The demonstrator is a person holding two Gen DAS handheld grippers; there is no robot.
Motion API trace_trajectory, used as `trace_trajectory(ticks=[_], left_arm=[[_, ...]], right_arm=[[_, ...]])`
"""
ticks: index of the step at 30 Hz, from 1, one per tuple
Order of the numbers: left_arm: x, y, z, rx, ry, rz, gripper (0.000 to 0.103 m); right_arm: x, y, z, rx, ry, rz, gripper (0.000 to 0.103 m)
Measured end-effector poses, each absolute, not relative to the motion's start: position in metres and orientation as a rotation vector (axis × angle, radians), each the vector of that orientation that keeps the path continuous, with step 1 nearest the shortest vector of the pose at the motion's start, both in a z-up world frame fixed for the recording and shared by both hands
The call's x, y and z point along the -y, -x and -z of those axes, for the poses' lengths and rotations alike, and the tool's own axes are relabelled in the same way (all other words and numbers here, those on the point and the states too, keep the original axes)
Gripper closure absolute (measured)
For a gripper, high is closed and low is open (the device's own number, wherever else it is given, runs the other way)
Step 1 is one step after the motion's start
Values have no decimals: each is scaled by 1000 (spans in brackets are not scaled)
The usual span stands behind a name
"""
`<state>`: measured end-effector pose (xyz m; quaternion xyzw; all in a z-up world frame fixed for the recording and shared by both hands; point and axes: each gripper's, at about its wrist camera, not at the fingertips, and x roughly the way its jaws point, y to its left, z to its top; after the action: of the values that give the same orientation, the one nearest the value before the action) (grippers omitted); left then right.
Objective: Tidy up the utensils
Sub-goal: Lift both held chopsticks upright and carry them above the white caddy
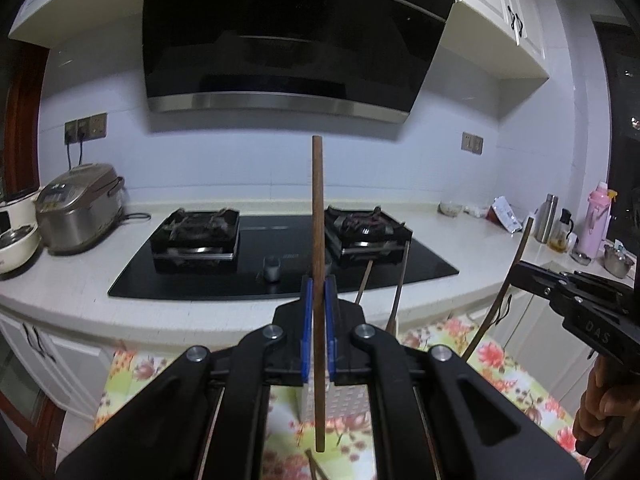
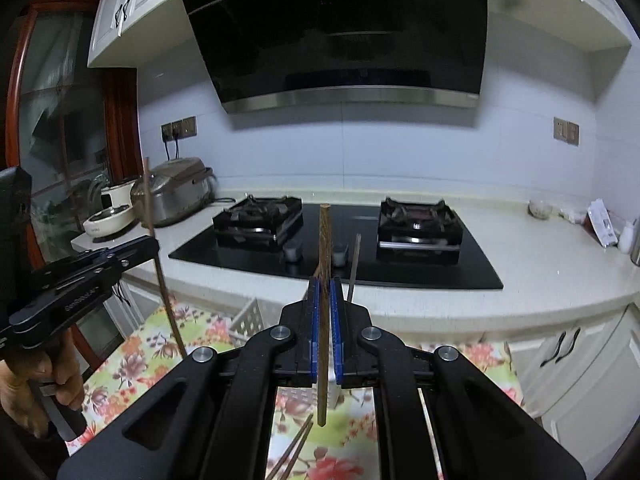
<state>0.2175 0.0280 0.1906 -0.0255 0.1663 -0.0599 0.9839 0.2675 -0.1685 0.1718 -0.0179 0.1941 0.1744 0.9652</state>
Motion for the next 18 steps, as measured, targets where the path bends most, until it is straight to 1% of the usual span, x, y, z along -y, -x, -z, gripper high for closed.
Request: trace_trajectory(ticks=[9,18], left_arm=[[-17,-253,-224,-291,26,131,97],[-11,-286,-226,-292,14,138,97]], right_arm=[[158,-295,-198,-354,37,-349,95],[147,-323,-208,-342,48,-348,95]])
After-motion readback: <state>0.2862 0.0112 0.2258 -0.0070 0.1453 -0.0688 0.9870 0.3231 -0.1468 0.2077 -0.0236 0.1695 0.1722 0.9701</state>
